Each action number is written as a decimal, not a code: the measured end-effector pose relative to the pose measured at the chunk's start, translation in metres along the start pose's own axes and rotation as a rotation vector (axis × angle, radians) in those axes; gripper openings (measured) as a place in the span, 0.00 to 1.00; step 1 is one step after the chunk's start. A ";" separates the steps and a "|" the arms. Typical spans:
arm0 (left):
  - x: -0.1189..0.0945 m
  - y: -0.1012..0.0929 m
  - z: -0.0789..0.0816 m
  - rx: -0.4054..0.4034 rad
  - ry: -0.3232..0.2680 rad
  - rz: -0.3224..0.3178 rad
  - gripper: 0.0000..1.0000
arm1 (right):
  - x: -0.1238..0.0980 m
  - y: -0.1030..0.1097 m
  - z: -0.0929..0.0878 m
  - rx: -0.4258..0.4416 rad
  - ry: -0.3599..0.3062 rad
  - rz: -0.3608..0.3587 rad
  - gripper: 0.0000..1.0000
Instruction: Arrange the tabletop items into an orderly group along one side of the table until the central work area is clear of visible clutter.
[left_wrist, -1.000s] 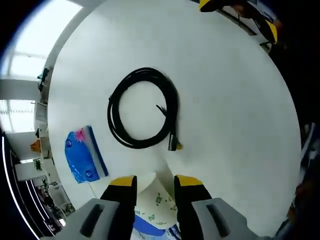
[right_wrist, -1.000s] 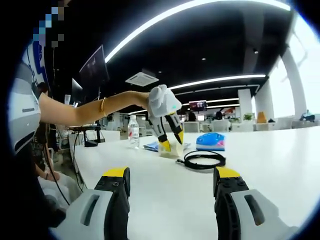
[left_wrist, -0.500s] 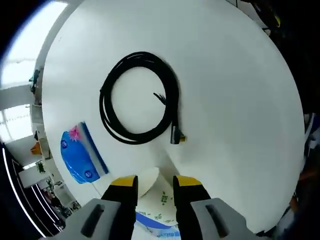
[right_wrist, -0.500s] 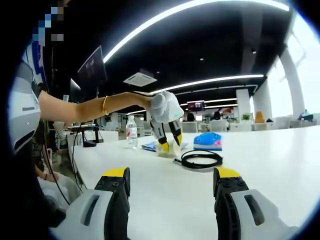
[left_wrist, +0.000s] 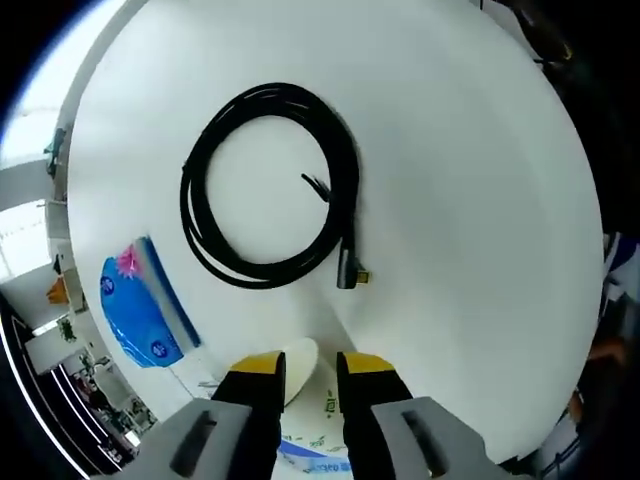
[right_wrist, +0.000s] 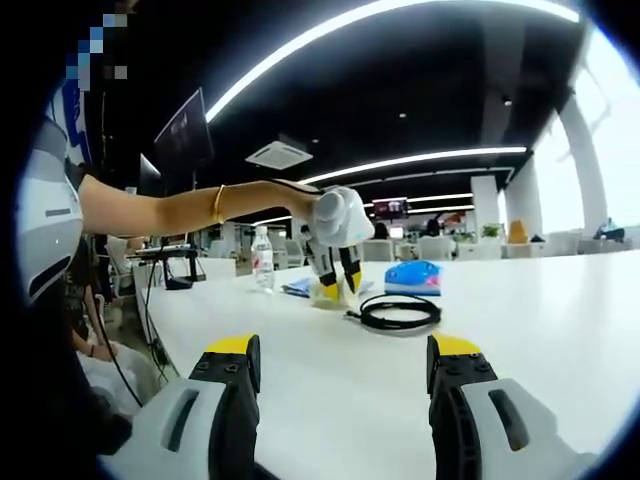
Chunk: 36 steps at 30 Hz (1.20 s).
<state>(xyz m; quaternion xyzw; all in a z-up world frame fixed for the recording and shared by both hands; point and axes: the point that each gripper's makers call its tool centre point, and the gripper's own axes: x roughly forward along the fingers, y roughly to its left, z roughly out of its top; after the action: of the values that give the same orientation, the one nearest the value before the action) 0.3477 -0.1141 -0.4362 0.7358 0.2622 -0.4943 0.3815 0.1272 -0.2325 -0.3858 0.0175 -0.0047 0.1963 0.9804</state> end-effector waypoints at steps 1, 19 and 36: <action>0.000 -0.001 -0.002 -0.002 0.011 -0.004 0.12 | 0.000 -0.001 0.001 0.002 -0.003 -0.003 0.64; -0.009 -0.001 -0.015 -0.103 0.008 0.002 0.03 | 0.002 0.000 0.004 0.012 -0.014 -0.003 0.64; -0.030 0.001 -0.029 -0.196 -0.124 0.103 0.02 | 0.010 0.013 0.005 -0.008 0.006 0.034 0.64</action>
<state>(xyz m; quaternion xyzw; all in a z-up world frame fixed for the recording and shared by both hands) 0.3527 -0.0914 -0.4019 0.6755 0.2471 -0.4905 0.4920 0.1316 -0.2170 -0.3804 0.0131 -0.0029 0.2130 0.9770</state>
